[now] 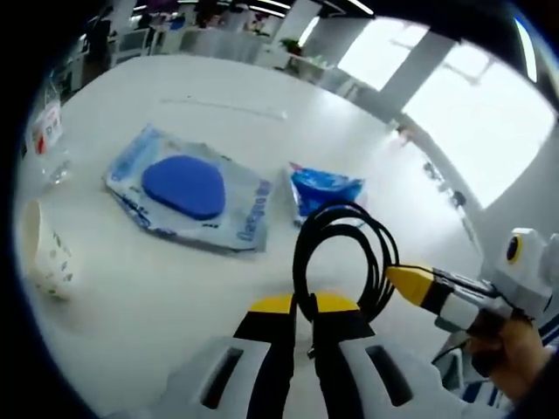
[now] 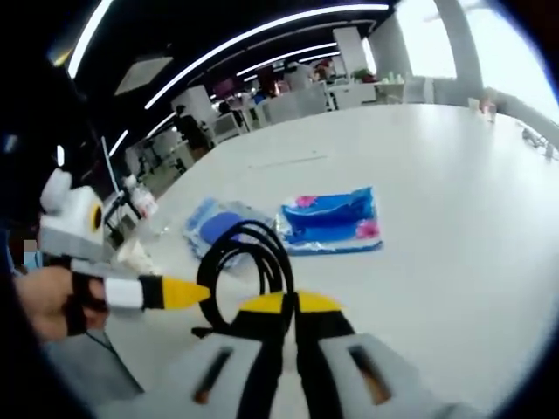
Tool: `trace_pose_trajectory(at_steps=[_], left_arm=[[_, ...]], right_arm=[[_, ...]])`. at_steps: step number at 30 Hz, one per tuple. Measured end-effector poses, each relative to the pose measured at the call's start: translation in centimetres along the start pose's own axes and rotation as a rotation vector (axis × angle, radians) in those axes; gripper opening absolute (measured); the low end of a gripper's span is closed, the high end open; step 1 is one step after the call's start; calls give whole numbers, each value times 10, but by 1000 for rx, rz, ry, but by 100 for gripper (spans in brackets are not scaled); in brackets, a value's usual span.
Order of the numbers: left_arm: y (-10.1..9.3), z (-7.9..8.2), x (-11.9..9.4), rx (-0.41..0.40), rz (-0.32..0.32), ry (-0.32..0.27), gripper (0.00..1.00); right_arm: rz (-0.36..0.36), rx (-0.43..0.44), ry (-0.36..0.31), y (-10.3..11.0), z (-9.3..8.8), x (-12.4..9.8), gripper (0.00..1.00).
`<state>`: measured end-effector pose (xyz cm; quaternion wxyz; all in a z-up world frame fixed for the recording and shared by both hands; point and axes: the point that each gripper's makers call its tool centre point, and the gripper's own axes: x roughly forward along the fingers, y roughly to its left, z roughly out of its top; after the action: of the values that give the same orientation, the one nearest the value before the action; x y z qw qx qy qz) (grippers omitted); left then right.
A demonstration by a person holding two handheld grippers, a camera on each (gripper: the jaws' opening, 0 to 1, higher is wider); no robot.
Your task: Arrange the tabletop items into an orderly group along one side of the table until the central work area is clear of visible clutter.
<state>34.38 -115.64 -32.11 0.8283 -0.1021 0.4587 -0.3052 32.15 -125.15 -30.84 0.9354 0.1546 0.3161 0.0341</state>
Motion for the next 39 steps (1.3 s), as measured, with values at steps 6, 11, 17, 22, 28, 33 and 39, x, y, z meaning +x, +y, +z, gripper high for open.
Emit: trace_pose_trajectory(at_steps=[6,11,17,22,28,33,39], left_arm=[[-1,1,4,0,-2,10,1],[-4,-1,13,5,-13,42,2],[-10,-7,24,6,-31,78,2],[-15,-9,31,14,-40,97,2],[-15,-16,42,22,-36,126,2],[-12,-20,48,8,-32,145,3],[-10,-21,51,-2,-29,162,3]], right_arm=[[0,11,-4,-3,1,1,0],[-4,14,4,-11,1,5,0],[-12,4,14,-24,2,10,0],[-14,-8,36,-36,0,17,0],[0,-24,80,-46,-7,29,0],[9,-38,109,-48,-11,36,0],[10,-20,132,-52,-16,42,0]])
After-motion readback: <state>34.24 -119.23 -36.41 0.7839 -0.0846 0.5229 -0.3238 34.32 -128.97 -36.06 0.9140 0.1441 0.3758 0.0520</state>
